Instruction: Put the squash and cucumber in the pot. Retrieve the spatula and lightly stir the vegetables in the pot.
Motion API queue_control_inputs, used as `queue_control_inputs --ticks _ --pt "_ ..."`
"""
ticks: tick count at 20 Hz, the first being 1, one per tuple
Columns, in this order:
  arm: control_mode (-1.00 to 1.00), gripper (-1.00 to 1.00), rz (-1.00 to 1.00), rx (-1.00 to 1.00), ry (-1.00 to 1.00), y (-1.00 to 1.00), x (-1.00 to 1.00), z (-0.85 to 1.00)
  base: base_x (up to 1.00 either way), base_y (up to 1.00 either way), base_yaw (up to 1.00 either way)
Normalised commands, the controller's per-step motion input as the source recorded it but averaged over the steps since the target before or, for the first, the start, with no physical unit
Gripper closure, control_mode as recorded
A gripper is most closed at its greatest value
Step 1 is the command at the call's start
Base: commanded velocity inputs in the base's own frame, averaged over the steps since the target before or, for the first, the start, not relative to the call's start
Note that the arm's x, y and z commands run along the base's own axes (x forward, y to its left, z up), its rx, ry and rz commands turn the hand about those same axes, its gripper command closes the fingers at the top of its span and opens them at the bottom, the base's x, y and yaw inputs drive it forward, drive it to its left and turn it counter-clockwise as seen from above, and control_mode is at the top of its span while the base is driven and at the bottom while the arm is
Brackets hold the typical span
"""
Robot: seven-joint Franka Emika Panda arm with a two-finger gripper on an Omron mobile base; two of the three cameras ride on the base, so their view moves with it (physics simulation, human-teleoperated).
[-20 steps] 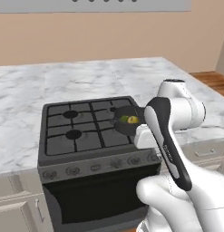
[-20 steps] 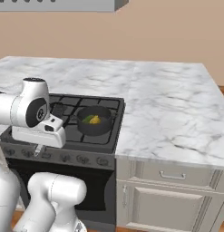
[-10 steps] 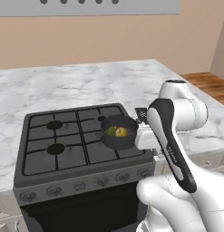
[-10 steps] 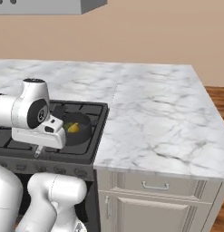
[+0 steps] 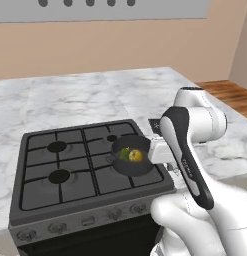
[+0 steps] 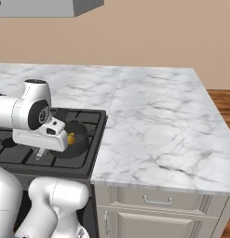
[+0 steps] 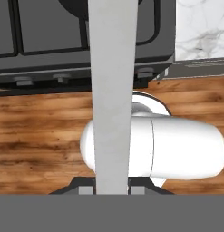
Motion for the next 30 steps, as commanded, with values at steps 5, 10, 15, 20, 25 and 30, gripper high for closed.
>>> queue_control_inputs --ticks 5,10,15,20,25,30 --pt "1.00 1.00 0.00 0.00 0.00 0.00 0.00 0.00 0.02 0.00 0.00" --pt "1.00 1.00 0.00 0.00 0.00 0.00 0.00 0.00 0.00 0.00 0.00" --pt "-1.00 1.00 0.06 -0.06 0.36 0.00 0.81 0.19 0.00 0.00 0.00" --pt "-1.00 1.00 0.08 -0.09 0.38 -0.01 0.82 0.14 0.00 0.00 0.00" --pt "-1.00 1.00 0.17 -0.08 0.21 0.00 0.14 0.00 0.00 0.00 0.00" --pt "-1.00 1.00 0.23 0.00 0.18 -0.18 0.04 -0.03 0.00 0.00 0.00"
